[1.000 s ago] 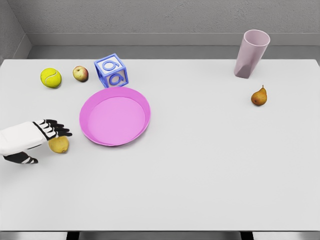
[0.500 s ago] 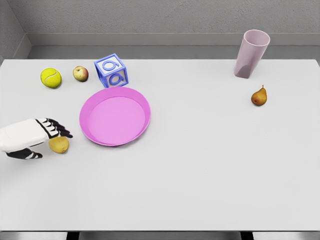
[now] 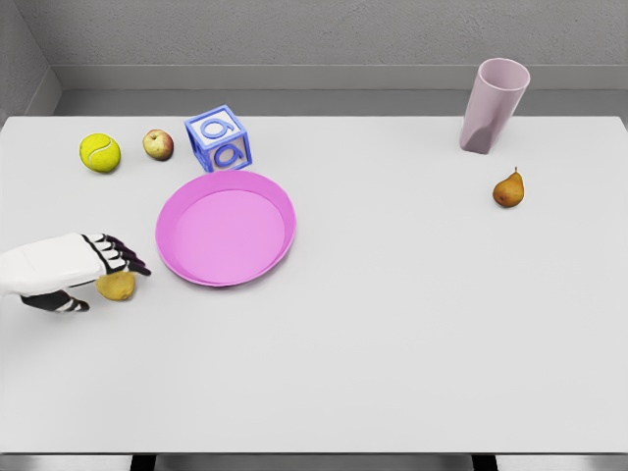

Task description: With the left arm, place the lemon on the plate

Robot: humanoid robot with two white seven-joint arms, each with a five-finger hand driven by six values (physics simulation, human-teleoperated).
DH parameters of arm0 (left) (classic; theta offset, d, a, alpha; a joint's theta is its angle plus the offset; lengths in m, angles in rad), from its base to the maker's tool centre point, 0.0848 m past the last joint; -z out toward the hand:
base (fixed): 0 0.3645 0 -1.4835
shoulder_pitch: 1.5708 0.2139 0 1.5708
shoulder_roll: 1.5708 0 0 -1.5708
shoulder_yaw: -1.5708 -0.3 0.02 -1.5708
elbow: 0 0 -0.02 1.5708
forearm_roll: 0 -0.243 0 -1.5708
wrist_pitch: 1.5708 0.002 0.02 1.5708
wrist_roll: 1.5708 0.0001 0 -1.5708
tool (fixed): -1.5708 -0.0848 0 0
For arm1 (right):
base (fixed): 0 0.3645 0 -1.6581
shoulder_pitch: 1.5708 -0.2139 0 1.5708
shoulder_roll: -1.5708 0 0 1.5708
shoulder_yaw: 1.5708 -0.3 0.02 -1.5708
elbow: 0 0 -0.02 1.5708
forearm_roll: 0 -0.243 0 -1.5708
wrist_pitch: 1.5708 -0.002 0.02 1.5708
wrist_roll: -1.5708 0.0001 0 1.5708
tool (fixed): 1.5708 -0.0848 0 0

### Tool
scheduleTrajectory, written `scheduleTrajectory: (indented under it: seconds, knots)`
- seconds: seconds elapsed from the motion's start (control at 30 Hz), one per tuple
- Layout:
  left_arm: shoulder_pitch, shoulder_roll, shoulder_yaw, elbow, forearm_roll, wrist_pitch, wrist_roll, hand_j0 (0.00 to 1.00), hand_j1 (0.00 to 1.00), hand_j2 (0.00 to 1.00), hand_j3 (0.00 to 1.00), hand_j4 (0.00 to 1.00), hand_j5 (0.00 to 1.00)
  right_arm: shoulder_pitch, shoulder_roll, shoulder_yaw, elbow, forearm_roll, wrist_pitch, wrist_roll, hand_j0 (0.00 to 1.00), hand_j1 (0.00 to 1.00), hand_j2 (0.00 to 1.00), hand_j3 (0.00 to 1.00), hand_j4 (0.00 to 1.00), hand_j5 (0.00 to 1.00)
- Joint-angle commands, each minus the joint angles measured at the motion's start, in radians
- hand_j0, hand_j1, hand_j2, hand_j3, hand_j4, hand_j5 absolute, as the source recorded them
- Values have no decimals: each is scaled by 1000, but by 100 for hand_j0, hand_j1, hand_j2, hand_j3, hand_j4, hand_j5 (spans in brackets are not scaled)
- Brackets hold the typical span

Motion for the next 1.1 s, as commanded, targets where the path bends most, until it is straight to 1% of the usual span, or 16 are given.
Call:
scheduleTrajectory:
  seconds: [0.0, 0.37, 0.43, 0.53, 0.7, 0.87, 0.9, 1.07]
  knots:
    - [0, -14, 0, -1, 7, 1, -3, 89, 89, 89, 89, 89, 89, 0, 0, 0, 0, 0, 0, 0, 100, 100, 100, 100, 100, 100]
    - [2, -25, -3, 4, -13, 1, -6, 88, 88, 88, 88, 88, 88, 0, 0, 0, 0, 0, 0, 0, 100, 100, 100, 100, 100, 100]
    - [2, -37, -1, 7, -13, 1, -32, 89, 89, 89, 89, 89, 89, 0, 0, 0, 0, 0, 0, 0, 100, 100, 100, 100, 100, 100]
    - [2, -38, 0, 7, -12, 1, -37, 89, 89, 89, 89, 89, 89, 0, 0, 0, 0, 0, 0, 0, 100, 100, 100, 100, 100, 100]
    - [-12, -41, 0, 9, -10, 1, -37, 89, 89, 89, 89, 89, 89, 0, 0, 0, 0, 0, 0, 0, 100, 100, 100, 100, 100, 100]
    - [-12, -40, 0, 24, -13, 1, -37, 89, 89, 89, 89, 89, 89, 0, 0, 0, 0, 0, 0, 0, 100, 100, 100, 100, 100, 100]
    - [-14, -40, 2, 38, -13, 1, -37, 89, 89, 89, 89, 89, 89, 0, 0, 0, 0, 0, 0, 0, 100, 100, 100, 100, 100, 100]
    - [-14, -40, 2, 44, -15, 1, -38, 89, 89, 89, 89, 89, 89, 0, 0, 0, 0, 0, 0, 0, 100, 100, 100, 100, 100, 100]
